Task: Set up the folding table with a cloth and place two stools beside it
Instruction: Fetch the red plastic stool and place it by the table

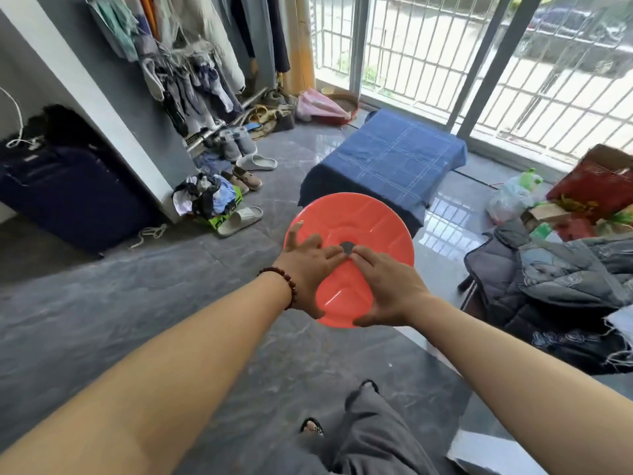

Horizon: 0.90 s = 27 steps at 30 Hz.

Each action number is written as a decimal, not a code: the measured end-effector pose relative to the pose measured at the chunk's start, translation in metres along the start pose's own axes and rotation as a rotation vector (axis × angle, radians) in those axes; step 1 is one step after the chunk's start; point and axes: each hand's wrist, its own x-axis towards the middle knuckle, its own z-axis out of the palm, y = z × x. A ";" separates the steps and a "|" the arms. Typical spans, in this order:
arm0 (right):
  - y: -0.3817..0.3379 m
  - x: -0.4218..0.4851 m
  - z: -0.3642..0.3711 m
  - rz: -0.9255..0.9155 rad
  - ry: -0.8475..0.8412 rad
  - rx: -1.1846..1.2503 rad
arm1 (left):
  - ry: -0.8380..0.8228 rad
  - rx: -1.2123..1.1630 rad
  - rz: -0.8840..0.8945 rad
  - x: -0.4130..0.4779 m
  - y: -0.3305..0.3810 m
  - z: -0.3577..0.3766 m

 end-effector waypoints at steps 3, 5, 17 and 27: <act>0.010 0.034 -0.007 -0.007 -0.004 -0.009 | -0.004 -0.006 0.002 0.022 -0.028 -0.001; 0.020 0.057 -0.010 -0.009 -0.013 -0.007 | -0.005 0.003 0.004 0.041 -0.046 0.000; 0.115 0.231 -0.059 -0.024 0.014 0.025 | -0.036 0.004 -0.024 0.196 -0.173 -0.023; 0.150 0.352 -0.074 -0.086 -0.019 0.005 | -0.081 -0.047 -0.077 0.265 -0.266 -0.019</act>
